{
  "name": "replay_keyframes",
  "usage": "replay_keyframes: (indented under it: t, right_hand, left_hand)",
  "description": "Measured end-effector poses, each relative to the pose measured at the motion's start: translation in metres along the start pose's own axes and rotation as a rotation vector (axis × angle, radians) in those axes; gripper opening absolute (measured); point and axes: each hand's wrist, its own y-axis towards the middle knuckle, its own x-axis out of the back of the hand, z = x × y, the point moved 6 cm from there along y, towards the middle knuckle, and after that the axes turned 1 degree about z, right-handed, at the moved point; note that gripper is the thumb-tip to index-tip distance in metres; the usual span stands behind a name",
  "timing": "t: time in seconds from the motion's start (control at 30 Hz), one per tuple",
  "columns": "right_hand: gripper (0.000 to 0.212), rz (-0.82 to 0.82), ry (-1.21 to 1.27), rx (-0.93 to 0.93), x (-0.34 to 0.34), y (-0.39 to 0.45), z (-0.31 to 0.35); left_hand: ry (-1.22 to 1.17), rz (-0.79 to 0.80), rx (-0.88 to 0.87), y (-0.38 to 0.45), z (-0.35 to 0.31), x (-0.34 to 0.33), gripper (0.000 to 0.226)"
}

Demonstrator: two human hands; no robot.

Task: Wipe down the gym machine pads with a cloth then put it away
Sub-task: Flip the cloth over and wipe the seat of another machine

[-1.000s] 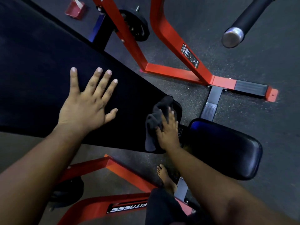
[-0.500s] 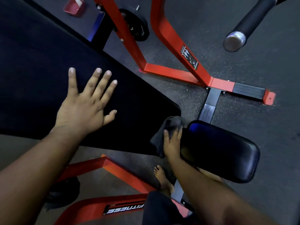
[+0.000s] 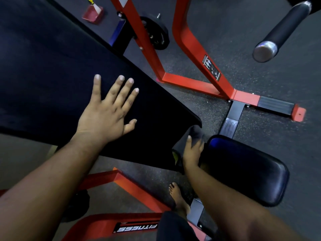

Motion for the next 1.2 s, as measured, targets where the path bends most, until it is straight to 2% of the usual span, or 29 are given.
replay_keyframes:
  t: [0.1, 0.17, 0.33, 0.4, 0.43, 0.47, 0.53, 0.67, 0.77, 0.83, 0.97, 1.1, 1.2]
  right_hand:
    - [0.068, -0.089, -0.031, 0.083, 0.006, 0.02, 0.044]
    - [0.067, -0.106, -0.047, 0.156, 0.007, 0.018, 0.047]
    - [0.075, -0.021, -0.071, 0.037, -0.018, -0.044, -0.033]
    - [0.082, -0.066, -0.044, -0.053, -0.03, -0.071, -0.043]
    - [0.077, -0.094, -0.052, -0.054, -0.034, -0.085, -0.035]
    - [0.072, -0.111, -0.069, 0.019, -0.04, -0.099, -0.018]
    - [0.068, -0.124, -0.117, 0.281, -0.053, -0.125, 0.027]
    - [0.072, 0.091, -0.311, 0.705, -0.07, -0.142, 0.081]
    - [0.076, 0.214, -0.536, 0.916, -0.057, -0.124, 0.088]
    - [0.076, 0.276, -0.531, 1.017, -0.059, -0.132, 0.104]
    - [0.074, 0.324, -0.648, 1.496, -0.123, -0.213, 0.218]
    - [0.07, 0.252, -0.722, 1.635, -0.157, -0.261, 0.331]
    - [0.072, 0.243, -0.74, 1.699, -0.161, -0.274, 0.351]
  left_hand:
    - [-0.003, 0.008, -0.007, 0.001, 0.0, -0.001, 0.087]
    - [-0.008, -0.008, -0.003, 0.0, -0.001, -0.003, 0.087]
    - [-0.015, -0.013, -0.004, 0.001, -0.001, -0.003, 0.088]
    - [-0.016, -0.005, -0.002, 0.0, -0.001, -0.004, 0.087]
    - [-0.015, -0.012, 0.001, 0.0, -0.002, -0.005, 0.088]
    - [-0.015, -0.021, 0.004, -0.001, -0.002, -0.007, 0.087]
    - [-0.045, -0.049, 0.007, -0.001, -0.001, -0.008, 0.086]
    - [-0.259, -0.169, 0.0, -0.006, 0.003, 0.002, 0.072]
    - [-0.333, -0.244, 0.151, -0.037, 0.028, 0.007, 0.066]
    - [-0.324, -0.254, 0.305, -0.066, 0.046, 0.001, 0.065]
    - [-0.338, -0.217, 0.592, -0.146, 0.086, -0.031, 0.071]
    - [-0.428, -0.186, 0.848, -0.187, 0.123, -0.044, 0.077]
    - [-0.519, -0.171, 0.888, -0.186, 0.129, -0.041, 0.08]
